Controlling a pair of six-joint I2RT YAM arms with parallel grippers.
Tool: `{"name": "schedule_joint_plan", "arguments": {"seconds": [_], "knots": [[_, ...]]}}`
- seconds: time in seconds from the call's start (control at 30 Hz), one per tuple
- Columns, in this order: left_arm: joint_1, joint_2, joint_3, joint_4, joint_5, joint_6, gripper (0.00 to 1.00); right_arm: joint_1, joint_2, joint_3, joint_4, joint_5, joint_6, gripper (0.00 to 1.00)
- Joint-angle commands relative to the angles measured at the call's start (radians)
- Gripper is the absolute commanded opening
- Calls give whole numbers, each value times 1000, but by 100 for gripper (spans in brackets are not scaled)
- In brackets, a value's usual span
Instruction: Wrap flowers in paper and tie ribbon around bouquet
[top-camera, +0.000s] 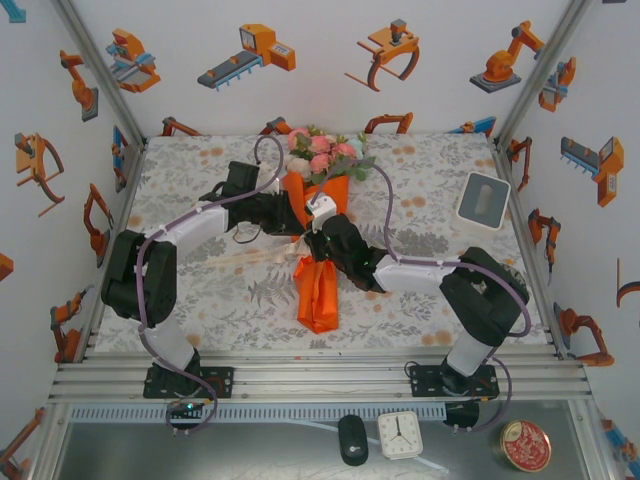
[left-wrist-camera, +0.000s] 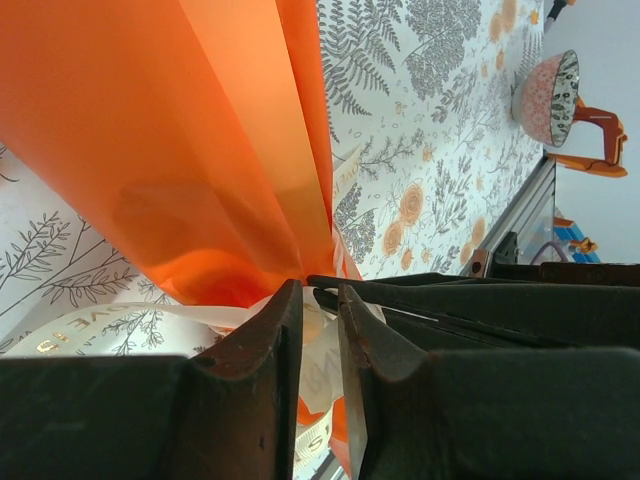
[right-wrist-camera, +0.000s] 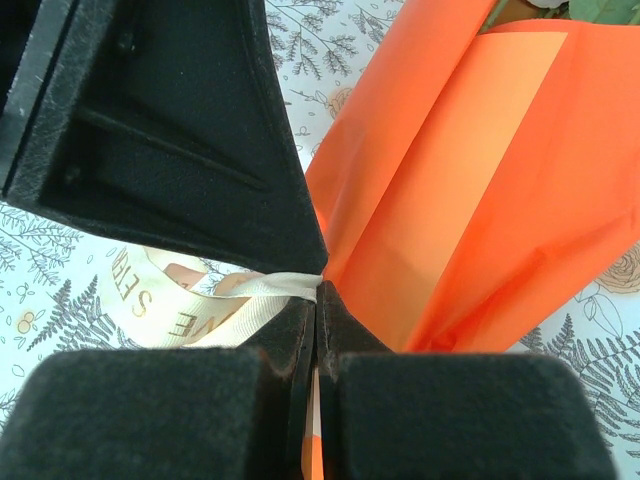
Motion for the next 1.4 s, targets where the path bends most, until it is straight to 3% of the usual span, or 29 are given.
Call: {"name": "schedule_joint_plan", "arguments": {"seconds": [0.0, 0.13, 0.5, 0.9, 1.37], "knots": [[-8, 5, 1, -67, 27, 21, 29, -7, -12, 21, 19, 2, 2, 0], [-7, 18, 10, -116, -49, 47, 34, -8, -9, 27, 17, -5, 4, 0], [-42, 55, 33, -68, 13, 21, 32, -9, -7, 31, 12, -9, 4, 0], [-38, 36, 48, -45, -7, 27, 31, -9, -5, 31, 6, -55, 6, 0], [-29, 45, 60, -48, -31, 15, 9, -9, -13, 13, 9, -104, 6, 2]]}}
